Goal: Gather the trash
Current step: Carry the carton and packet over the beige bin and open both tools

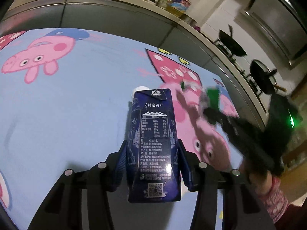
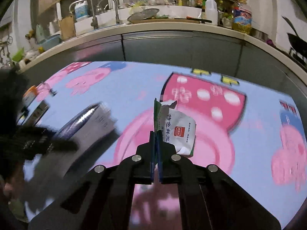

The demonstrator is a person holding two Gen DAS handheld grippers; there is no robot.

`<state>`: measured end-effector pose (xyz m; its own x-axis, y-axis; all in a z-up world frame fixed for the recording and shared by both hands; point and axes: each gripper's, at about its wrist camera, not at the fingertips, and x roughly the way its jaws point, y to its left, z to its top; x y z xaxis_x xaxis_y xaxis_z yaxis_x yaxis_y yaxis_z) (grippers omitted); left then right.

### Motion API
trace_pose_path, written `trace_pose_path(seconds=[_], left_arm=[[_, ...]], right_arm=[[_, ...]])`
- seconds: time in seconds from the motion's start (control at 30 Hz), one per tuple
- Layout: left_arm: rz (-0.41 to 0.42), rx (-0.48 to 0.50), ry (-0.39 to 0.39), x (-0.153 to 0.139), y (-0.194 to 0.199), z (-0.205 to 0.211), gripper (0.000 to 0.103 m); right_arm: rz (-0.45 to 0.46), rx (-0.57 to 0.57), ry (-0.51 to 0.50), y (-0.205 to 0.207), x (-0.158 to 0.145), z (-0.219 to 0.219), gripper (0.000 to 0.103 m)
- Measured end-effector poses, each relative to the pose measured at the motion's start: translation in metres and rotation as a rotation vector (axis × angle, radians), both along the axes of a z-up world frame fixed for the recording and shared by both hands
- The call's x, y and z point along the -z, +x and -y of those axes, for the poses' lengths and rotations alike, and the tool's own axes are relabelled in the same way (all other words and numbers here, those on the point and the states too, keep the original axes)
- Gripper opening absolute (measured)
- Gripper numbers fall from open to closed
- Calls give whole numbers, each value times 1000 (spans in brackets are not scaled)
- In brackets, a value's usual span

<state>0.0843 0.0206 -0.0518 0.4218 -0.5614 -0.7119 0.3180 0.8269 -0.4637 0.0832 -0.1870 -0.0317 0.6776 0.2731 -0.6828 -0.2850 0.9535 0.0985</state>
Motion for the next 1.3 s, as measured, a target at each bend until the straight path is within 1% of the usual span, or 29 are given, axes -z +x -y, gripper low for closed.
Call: trace_pose_path(seconds=[0.1,0.2,0.4,0.53,0.6,0.67,0.7,0.77,0.8,0.9,1.0,1.1,1.13,1.2,1.3], left_arm=[[-4,45,2,-1,-13,17,49],[-16,92,-8,-2,-25,36,49],[-14,202,-4,-5,-50,81,49],[-7,254,56,0,-66,112,49],[12,259,109,2,-73,126,50],[19,241,157,6,-76,133,62],[23,231,176,8,-77,134,66],[34,245,207,10,-78,141,65],[37,263,210,10,-79,144,53],[55,289,243,6,-81,156,53],[52,334,227,-3,-78,177,53],[74,403,205,-21,-75,215,53],[79,423,200,-25,-74,227,53],[84,485,176,-36,-73,263,53],[94,582,139,-50,-67,323,53]], right_arm=[[-7,45,31,-48,5,14,2],[-15,111,77,-84,9,36,2],[-3,207,179,-139,9,70,2],[-4,239,203,-155,11,86,2],[-4,252,209,-164,13,91,2],[-4,259,207,-169,16,94,2],[-5,260,210,-170,17,96,2],[-6,268,227,-174,19,101,2],[-6,273,238,-176,20,104,2],[5,286,281,-178,18,114,2],[66,314,307,-186,8,133,2],[116,361,320,-191,0,159,2],[140,393,324,-195,-4,174,2],[173,448,333,-200,-8,201,2],[219,561,341,-212,-13,255,2]])
